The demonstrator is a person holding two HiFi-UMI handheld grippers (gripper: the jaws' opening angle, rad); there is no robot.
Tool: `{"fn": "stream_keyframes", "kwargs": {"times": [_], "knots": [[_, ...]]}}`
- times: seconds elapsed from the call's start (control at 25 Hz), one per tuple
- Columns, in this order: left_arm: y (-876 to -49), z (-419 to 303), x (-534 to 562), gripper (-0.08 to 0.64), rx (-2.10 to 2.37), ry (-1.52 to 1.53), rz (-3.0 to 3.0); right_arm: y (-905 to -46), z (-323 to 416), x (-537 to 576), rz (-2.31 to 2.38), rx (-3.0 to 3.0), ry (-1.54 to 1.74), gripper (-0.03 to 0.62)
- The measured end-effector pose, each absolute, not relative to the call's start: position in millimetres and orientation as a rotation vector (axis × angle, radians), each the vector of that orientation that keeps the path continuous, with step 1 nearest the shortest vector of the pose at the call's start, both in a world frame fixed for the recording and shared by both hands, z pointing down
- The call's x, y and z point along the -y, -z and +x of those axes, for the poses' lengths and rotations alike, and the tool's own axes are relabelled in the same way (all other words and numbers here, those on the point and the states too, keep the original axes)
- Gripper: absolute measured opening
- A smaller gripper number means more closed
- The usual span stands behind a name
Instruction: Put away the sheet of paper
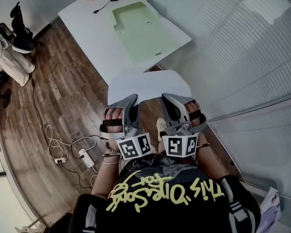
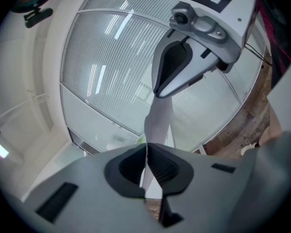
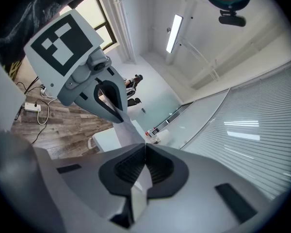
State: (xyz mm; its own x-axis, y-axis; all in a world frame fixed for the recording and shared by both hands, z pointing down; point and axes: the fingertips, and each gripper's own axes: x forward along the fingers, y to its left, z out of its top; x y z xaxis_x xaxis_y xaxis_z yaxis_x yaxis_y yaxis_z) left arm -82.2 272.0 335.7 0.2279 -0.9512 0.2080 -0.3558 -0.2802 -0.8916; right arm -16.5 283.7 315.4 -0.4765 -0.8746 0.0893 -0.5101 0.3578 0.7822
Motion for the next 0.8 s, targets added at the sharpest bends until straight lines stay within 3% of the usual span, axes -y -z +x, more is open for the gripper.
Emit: {"fn": "stream_keyframes", "kwargs": {"times": [0.8], "knots": [[-318.3, -86.3, -206.0, 0.009, -1.249, 1.04, -1.75, -300.4, -21.0, -216.0, 1.157, 2.148, 0.994, 0.008]]}}
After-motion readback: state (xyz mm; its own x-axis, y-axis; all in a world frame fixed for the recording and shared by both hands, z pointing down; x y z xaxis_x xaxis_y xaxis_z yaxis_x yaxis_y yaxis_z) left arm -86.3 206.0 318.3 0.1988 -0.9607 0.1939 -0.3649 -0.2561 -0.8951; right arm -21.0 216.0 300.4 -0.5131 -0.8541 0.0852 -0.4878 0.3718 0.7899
